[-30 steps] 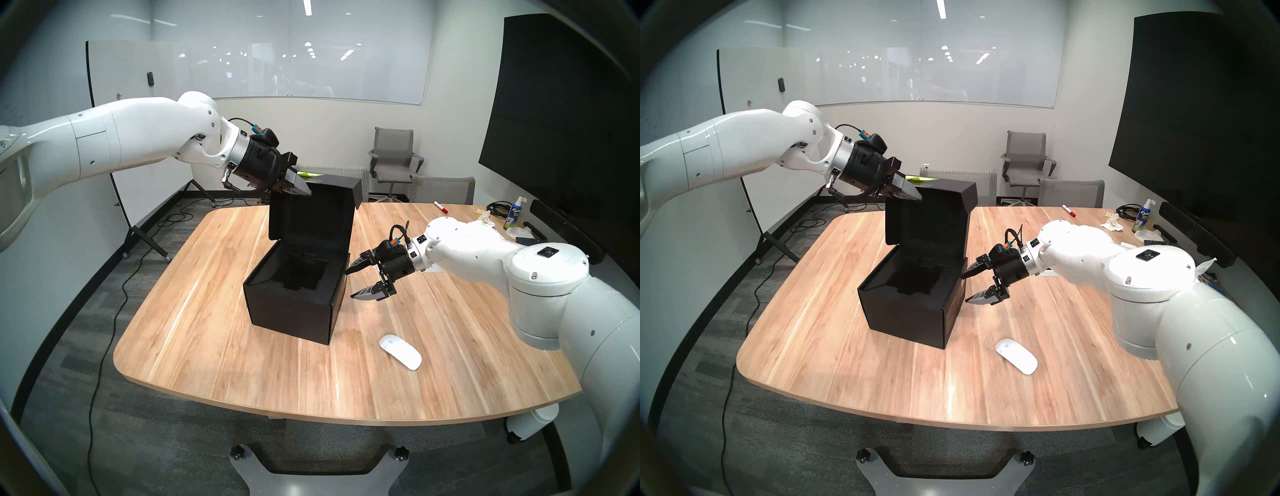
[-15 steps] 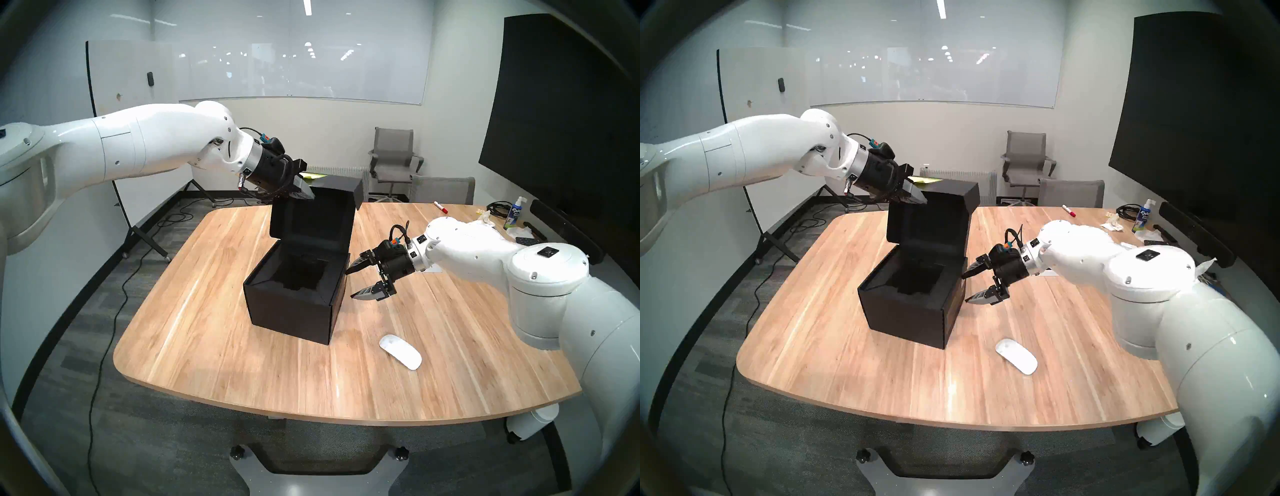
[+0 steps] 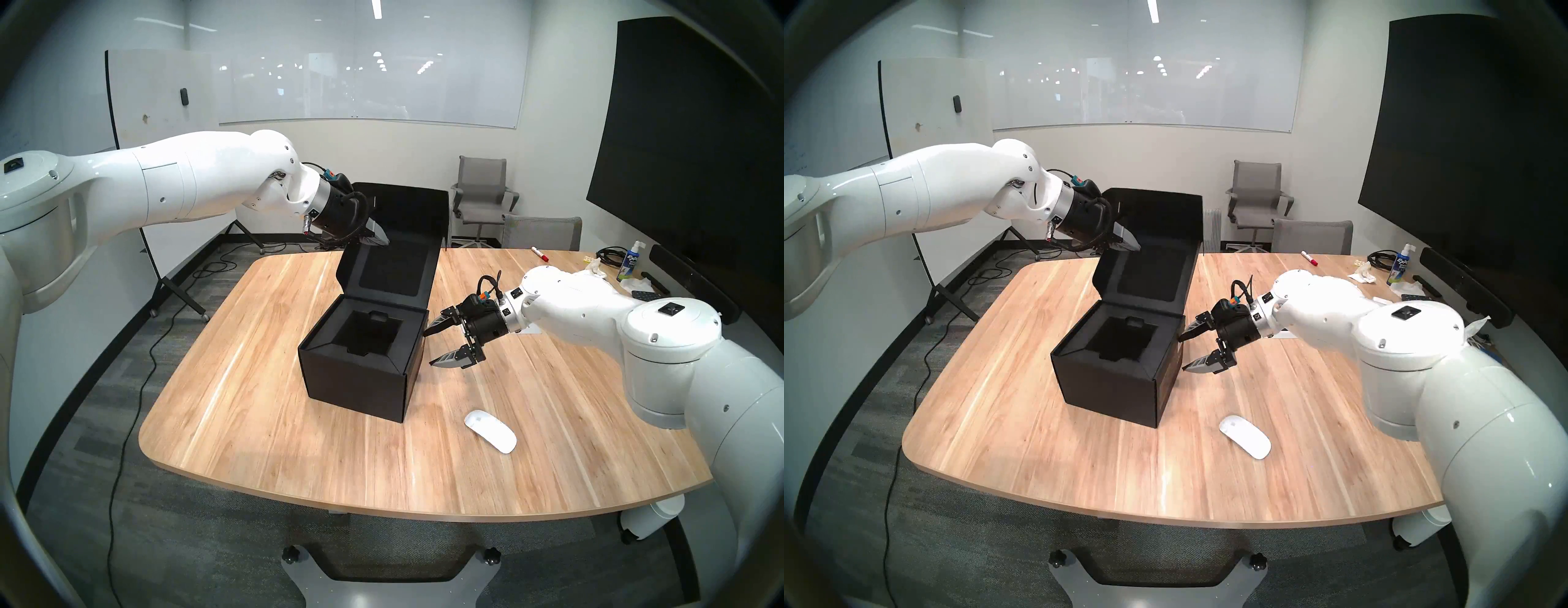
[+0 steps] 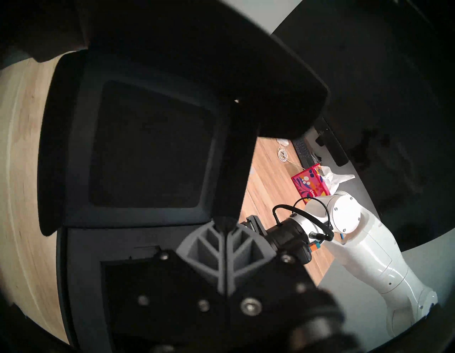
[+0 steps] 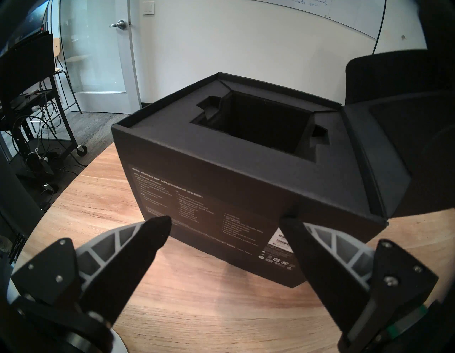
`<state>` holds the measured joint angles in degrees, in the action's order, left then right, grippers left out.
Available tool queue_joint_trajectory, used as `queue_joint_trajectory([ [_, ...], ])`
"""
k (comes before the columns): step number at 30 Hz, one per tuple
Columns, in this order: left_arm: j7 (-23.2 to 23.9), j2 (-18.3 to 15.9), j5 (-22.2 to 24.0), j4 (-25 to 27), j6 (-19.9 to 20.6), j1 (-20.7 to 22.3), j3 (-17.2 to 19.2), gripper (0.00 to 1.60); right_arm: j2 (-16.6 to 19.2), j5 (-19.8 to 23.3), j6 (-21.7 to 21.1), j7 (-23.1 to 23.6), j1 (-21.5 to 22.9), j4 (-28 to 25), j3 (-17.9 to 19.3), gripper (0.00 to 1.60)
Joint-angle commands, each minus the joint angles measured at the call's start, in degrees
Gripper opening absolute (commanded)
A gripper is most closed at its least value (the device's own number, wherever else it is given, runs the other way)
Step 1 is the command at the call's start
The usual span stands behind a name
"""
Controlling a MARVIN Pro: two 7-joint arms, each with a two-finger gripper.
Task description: Open the box and place the mouse inside
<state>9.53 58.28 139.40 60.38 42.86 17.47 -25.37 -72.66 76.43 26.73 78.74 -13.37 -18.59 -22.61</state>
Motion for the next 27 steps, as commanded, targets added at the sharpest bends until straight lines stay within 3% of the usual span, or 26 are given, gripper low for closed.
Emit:
queue_joint_trajectory([
  [1, 2.51, -4.33, 1.47, 1.44, 2.62, 3.1, 1.75, 0.0, -0.11, 0.38, -0.06, 5.63, 1.23, 0.09, 0.33, 1.6],
  [8, 5.99, -10.14, 1.36, 4.0, 7.01, 4.88, 1.7, 0.0, -0.08, 0.16, 0.0, 4.42, 1.16, -0.14, 0.22, 1.6],
  [18, 9.7, -15.83, -0.62, 5.43, 11.92, 5.18, -0.51, 0.0, -0.07, 0.03, 0.01, 4.15, 1.15, -0.21, 0.22, 1.6],
  [19, 10.55, -18.12, -1.64, 6.43, 12.14, 4.92, -0.68, 0.0, -0.06, 0.02, 0.01, 4.21, 1.16, -0.2, 0.23, 1.6],
  [21, 10.9, -17.77, -1.94, 5.69, 12.14, 4.76, -1.23, 0.0, -0.06, 0.02, 0.01, 4.23, 1.16, -0.2, 0.23, 1.6],
  [23, 12.36, -20.41, -3.71, 6.78, 12.14, 4.43, -1.39, 0.0, -0.06, 0.03, 0.0, 4.54, 1.18, -0.17, 0.27, 1.6],
  [27, 13.58, -21.9, -5.27, 7.12, 12.14, 4.09, -1.56, 0.0, -0.07, 0.05, -0.02, 4.82, 1.2, -0.12, 0.32, 1.6],
])
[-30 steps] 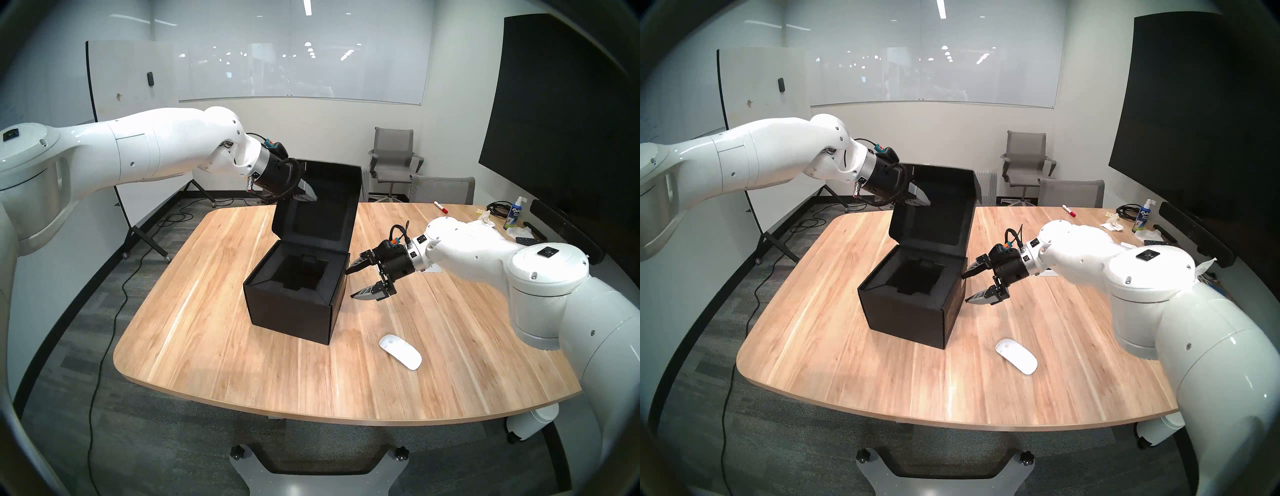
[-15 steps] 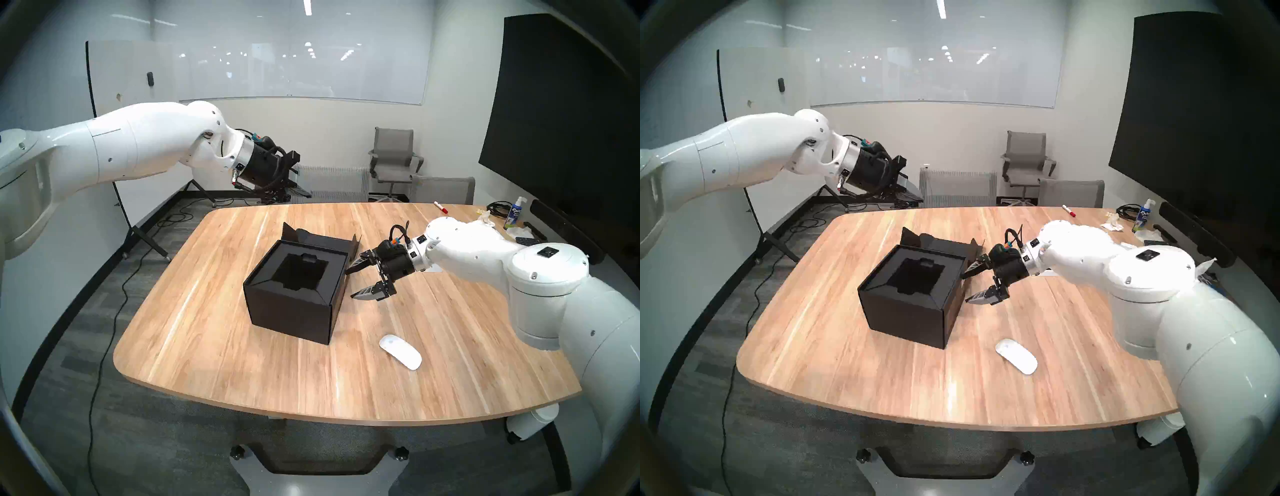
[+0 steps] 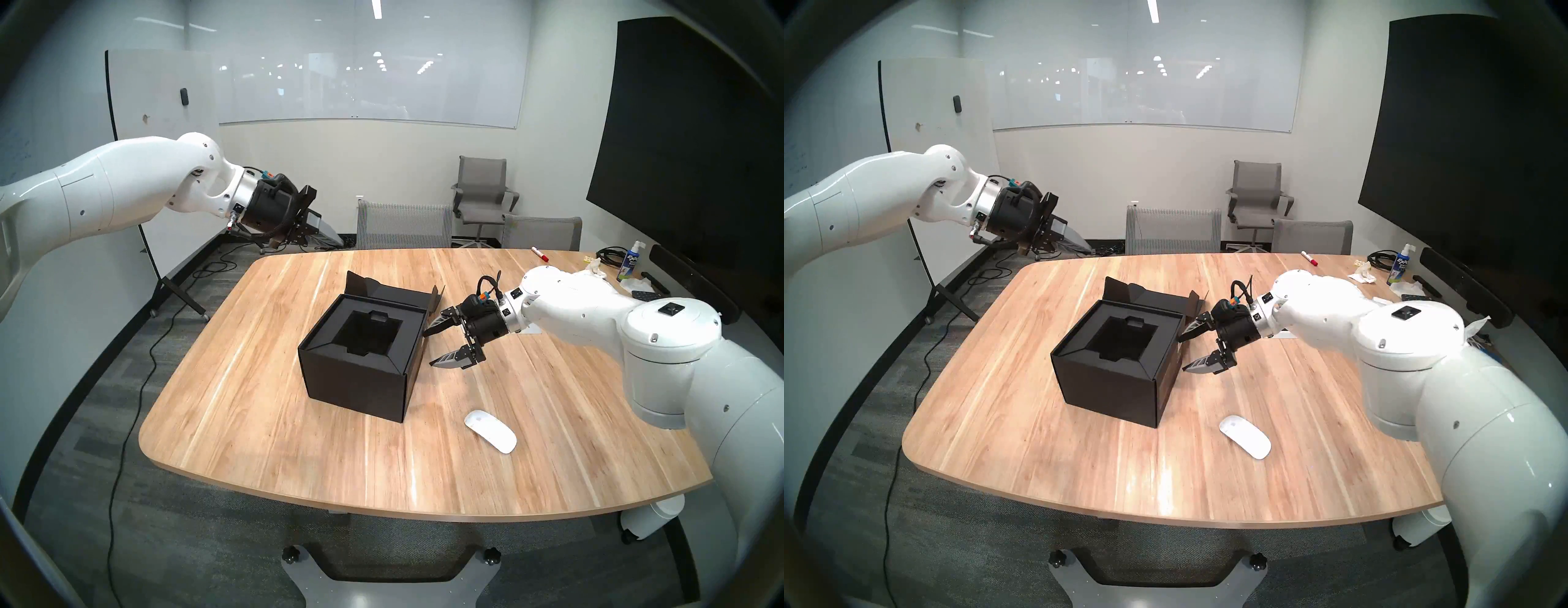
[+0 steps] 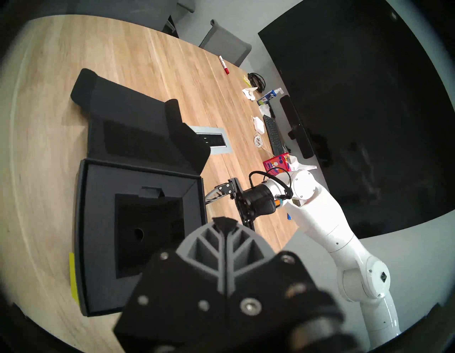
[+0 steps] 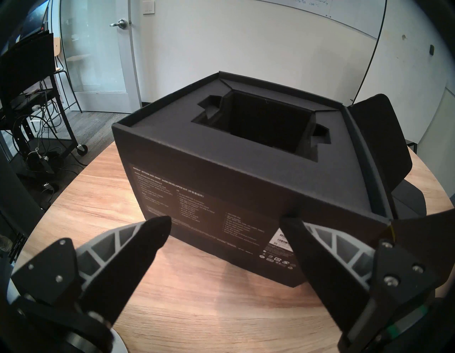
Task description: Open the box and place the mouse inside
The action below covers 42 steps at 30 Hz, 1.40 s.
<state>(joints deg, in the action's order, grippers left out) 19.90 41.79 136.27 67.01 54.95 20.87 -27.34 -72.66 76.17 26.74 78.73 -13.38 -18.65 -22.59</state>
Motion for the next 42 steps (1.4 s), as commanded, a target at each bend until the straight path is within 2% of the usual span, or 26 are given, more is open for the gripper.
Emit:
queue_joint_trajectory([
  [1, 3.74, -5.72, -2.81, 0.47, 0.05, 0.57, 0.31, 0.0, -0.07, 0.33, -0.03, 4.99, 1.22, -0.04, 0.31, 1.6],
  [9, 7.74, -7.28, -7.73, 0.1, -1.63, -0.78, 0.34, 0.0, -0.1, 0.41, -0.05, 5.55, 1.23, 0.1, 0.42, 1.6],
  [15, 11.09, -8.23, -11.63, 0.05, -5.19, -2.23, 0.34, 0.0, -0.08, 0.34, -0.04, 5.25, 1.21, 0.04, 0.42, 1.6],
  [27, 19.13, -9.78, -21.3, -0.4, -14.44, -4.8, 0.14, 0.0, -0.06, 0.14, 0.0, 4.31, 1.16, -0.14, 0.35, 1.6],
  [42, 30.83, -10.18, -33.88, -4.76, -25.08, -6.8, -0.71, 0.0, -0.04, -0.06, 0.02, 3.75, 1.12, -0.25, 0.34, 1.6],
])
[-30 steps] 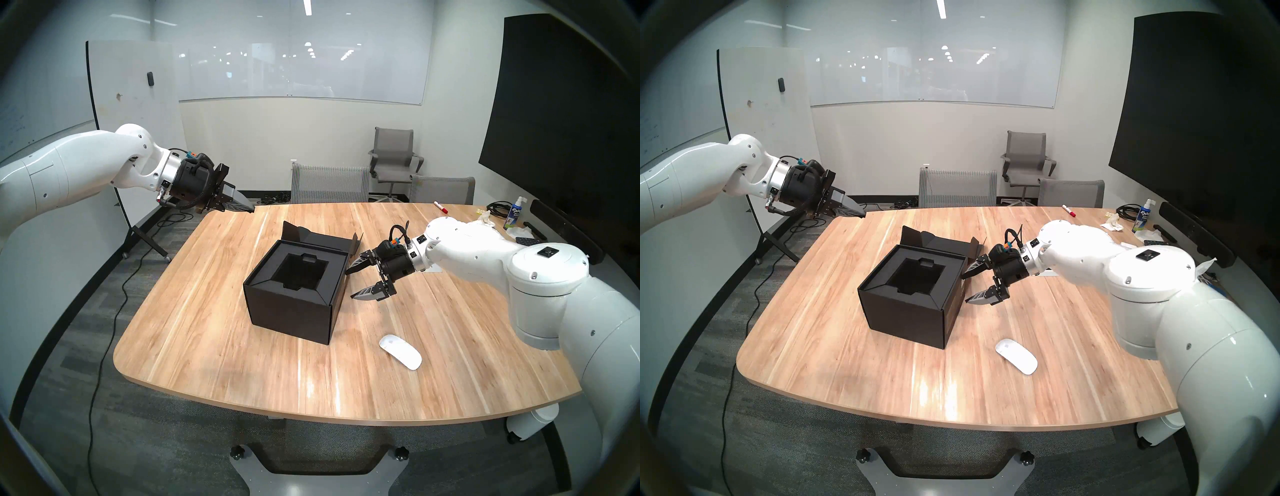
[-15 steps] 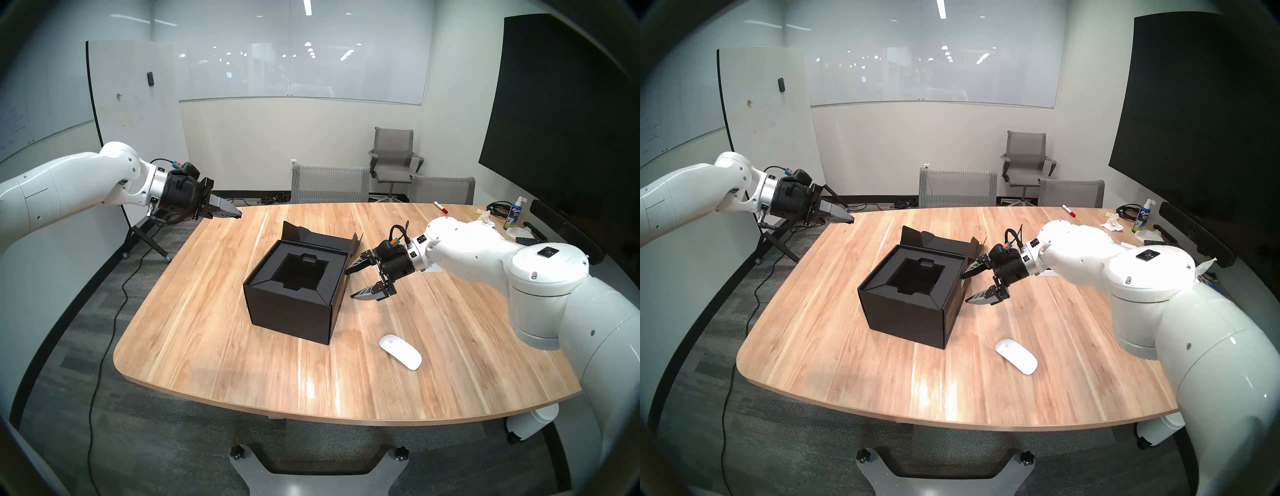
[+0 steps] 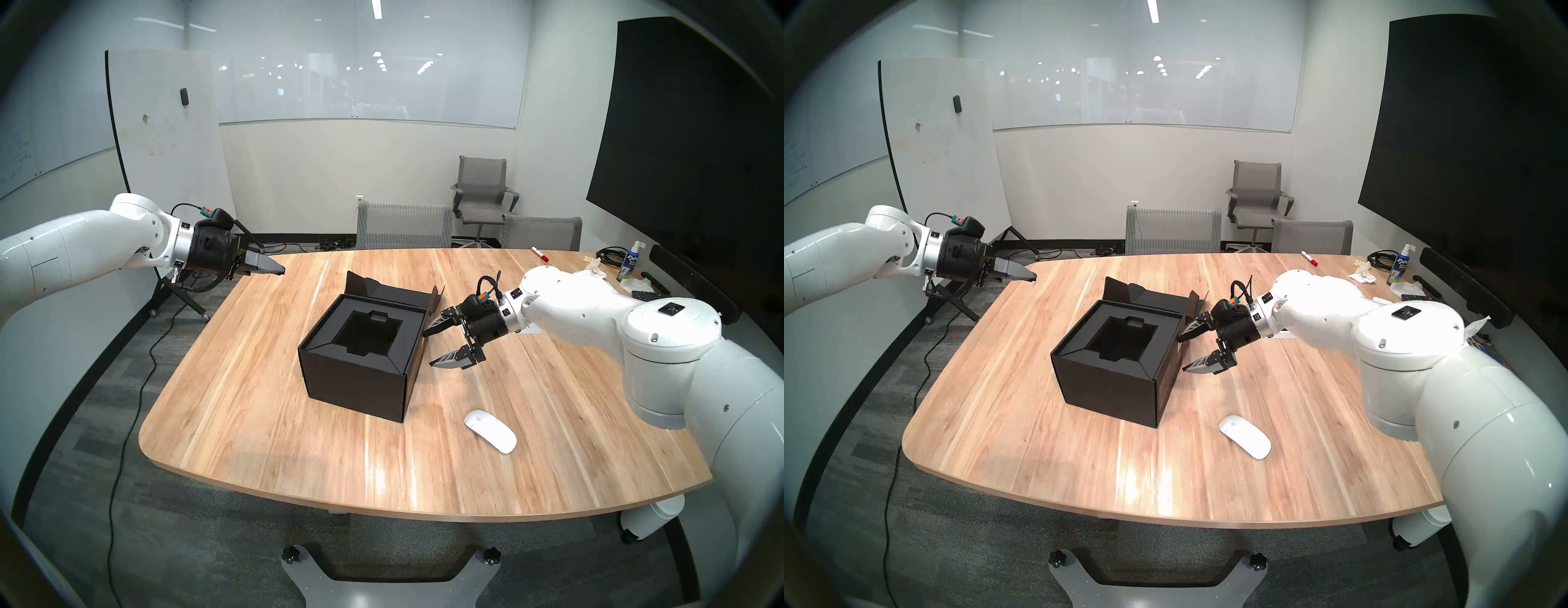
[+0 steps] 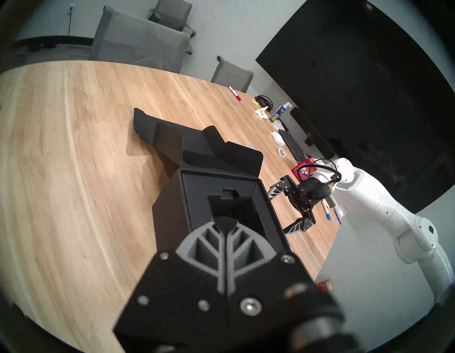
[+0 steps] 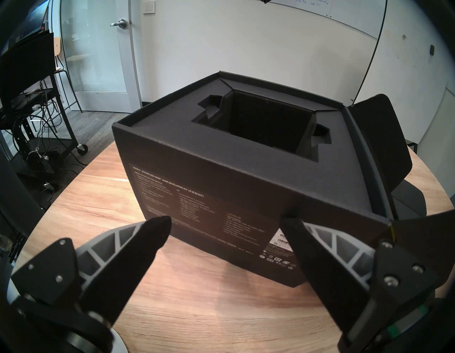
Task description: Open the box and place the mouse inside
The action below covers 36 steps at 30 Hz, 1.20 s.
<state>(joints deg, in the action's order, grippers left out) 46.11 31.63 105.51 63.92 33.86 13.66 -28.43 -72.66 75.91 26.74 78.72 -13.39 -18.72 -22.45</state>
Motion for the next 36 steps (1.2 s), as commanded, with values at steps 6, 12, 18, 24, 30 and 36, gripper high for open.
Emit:
queue_joint_trajectory([
  [6, 11.19, -0.25, -8.08, -4.62, -7.56, 0.26, -0.28, 0.0, -0.03, 0.11, 0.03, 3.61, 1.12, -0.25, 0.22, 1.6],
  [12, 16.44, -0.6, -11.58, -7.3, -8.87, 0.54, -0.97, 0.0, -0.01, 0.04, 0.03, 3.47, 1.12, -0.29, 0.23, 1.6],
  [18, 23.03, -0.34, -16.64, -10.49, -11.15, 0.48, -2.28, 0.0, 0.01, -0.05, 0.04, 3.34, 1.11, -0.35, 0.24, 1.6],
  [24, 27.51, 0.13, -20.29, -12.23, -13.48, 0.42, -3.21, 0.0, 0.03, -0.07, 0.03, 3.44, 1.13, -0.38, 0.27, 1.6],
  [30, 32.95, 1.04, -24.39, -14.33, -16.93, 0.53, -4.2, 0.0, 0.04, -0.09, 0.02, 3.66, 1.16, -0.39, 0.31, 1.6],
  [36, 38.32, 2.12, -27.41, -16.46, -20.2, 0.59, -4.73, 0.0, 0.06, -0.07, 0.01, 3.95, 1.19, -0.38, 0.35, 1.6],
])
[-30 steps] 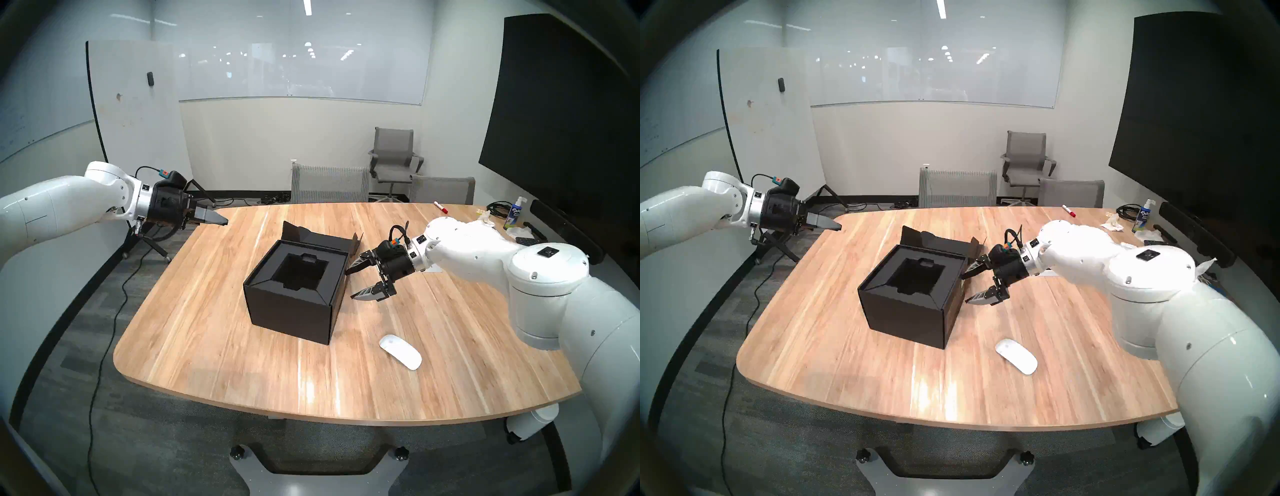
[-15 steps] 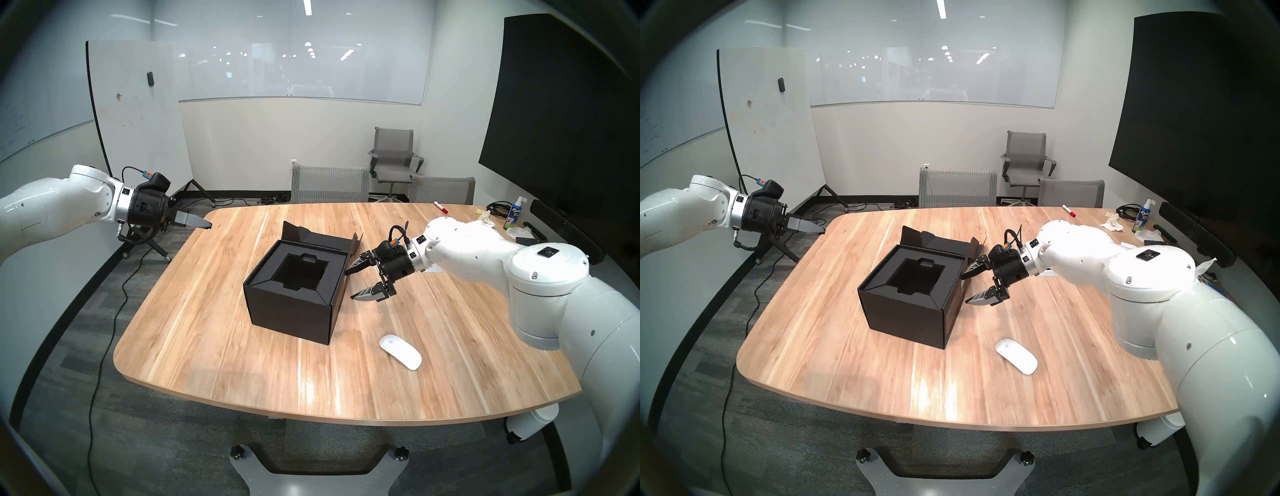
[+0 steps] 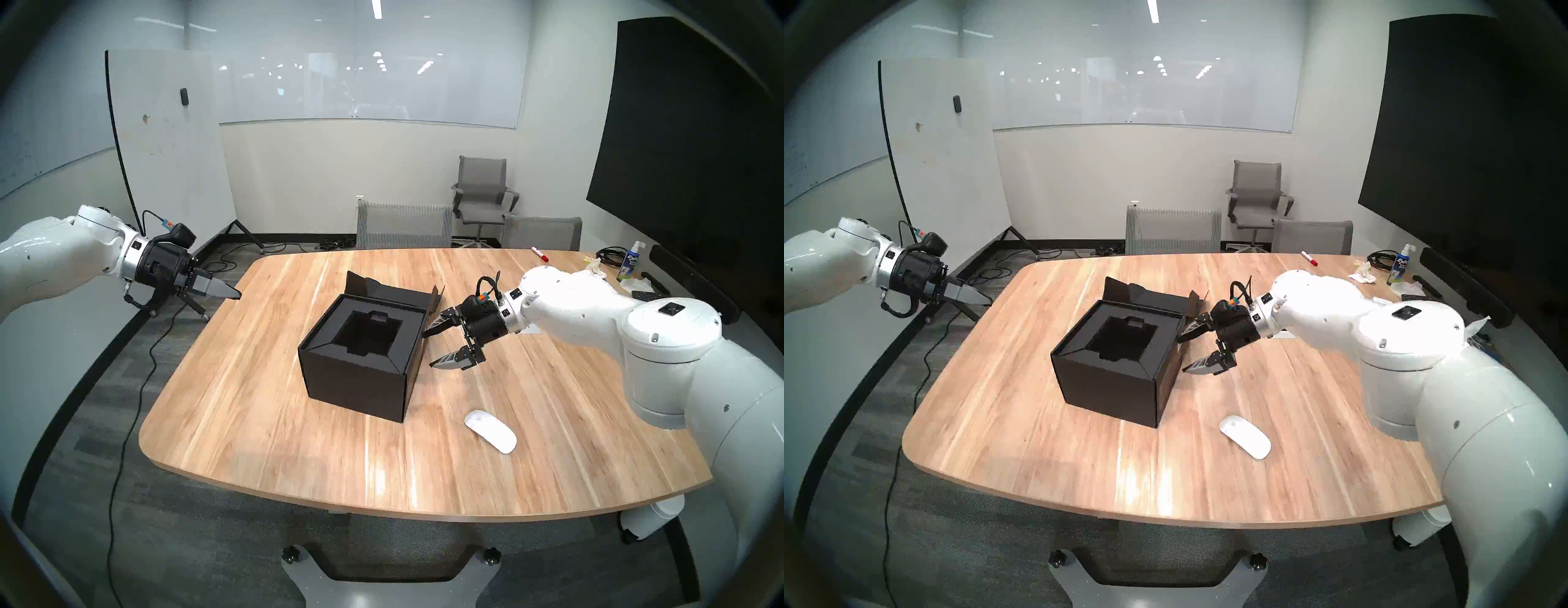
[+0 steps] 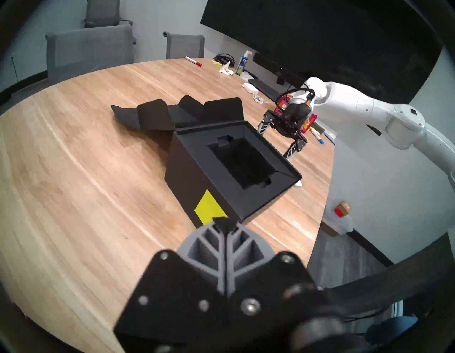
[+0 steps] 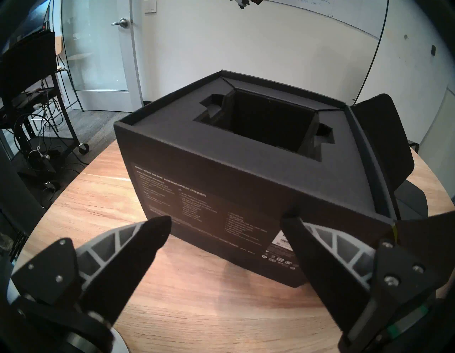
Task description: Open the box and place the mouse inside
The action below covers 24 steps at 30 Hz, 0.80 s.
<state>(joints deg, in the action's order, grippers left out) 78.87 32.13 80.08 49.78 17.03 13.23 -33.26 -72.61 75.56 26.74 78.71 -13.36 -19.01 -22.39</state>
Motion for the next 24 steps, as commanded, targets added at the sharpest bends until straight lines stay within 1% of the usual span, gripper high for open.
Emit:
queue_joint_trajectory([
  [1, 6.09, 1.81, -2.38, -2.63, -3.91, 1.04, 0.09, 0.0, 0.01, 0.29, 0.01, 4.02, 1.17, -0.08, 0.3, 1.6],
  [6, 6.13, 2.72, -3.91, -4.06, -6.2, 0.9, 0.02, 0.0, 0.01, 0.31, -0.01, 4.28, 1.19, -0.05, 0.34, 1.6],
  [14, 6.13, 4.29, -5.36, -6.24, -8.65, 0.15, -0.04, 0.0, 0.0, 0.41, -0.04, 5.04, 1.21, 0.09, 0.5, 1.6],
  [24, 6.13, 5.15, -6.13, -7.65, -10.61, -0.31, -0.03, 0.0, 0.0, 0.39, -0.05, 5.15, 1.19, 0.13, 0.62, 1.6],
])
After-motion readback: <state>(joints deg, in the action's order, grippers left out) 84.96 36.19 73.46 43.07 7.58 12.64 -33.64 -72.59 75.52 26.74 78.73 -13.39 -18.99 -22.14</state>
